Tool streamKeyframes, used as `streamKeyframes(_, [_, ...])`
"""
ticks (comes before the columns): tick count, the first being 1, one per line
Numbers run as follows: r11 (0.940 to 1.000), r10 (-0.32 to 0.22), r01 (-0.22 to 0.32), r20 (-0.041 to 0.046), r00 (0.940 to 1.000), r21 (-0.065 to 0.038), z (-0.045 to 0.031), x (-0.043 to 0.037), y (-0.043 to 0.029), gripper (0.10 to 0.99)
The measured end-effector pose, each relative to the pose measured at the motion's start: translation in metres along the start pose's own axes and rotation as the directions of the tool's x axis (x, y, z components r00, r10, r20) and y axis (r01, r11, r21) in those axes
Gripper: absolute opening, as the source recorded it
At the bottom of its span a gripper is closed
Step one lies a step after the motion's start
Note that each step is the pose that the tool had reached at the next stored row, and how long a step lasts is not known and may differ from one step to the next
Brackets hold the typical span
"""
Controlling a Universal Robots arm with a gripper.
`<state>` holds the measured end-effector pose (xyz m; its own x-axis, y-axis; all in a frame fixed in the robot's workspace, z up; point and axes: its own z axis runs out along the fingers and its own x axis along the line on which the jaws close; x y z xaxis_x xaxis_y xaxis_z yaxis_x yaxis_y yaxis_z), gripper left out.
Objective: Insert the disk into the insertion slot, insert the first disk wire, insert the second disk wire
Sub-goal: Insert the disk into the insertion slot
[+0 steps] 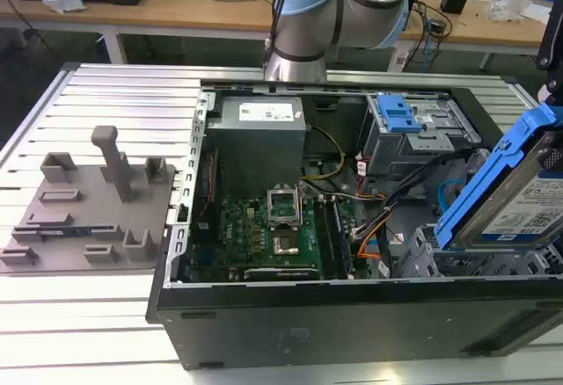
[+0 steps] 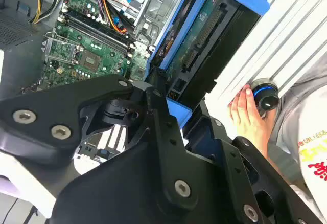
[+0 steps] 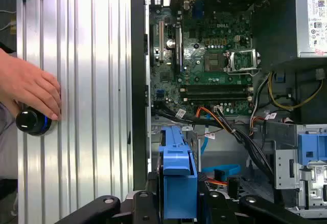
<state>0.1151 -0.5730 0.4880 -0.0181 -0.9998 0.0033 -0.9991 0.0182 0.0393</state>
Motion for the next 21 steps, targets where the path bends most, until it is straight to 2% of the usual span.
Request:
streamKeyframes(14, [1.0,0.0,0.0,0.0013,1.0,0.0,0.0,0.0,0.0,0.365])
streamKeyframes(16, [1.0,-0.001,0.001,0.0071,1.0,0.0,0.0002,0.0,0.0,0.365])
streamKeyframes(17, [1.0,-0.002,0.002,0.0138,0.9999,0.0,0.0002,0.0,0.0,0.365])
streamKeyframes(21, [1.0,-0.003,0.003,0.0302,0.9995,0.0,0.0003,0.0,0.0,0.365])
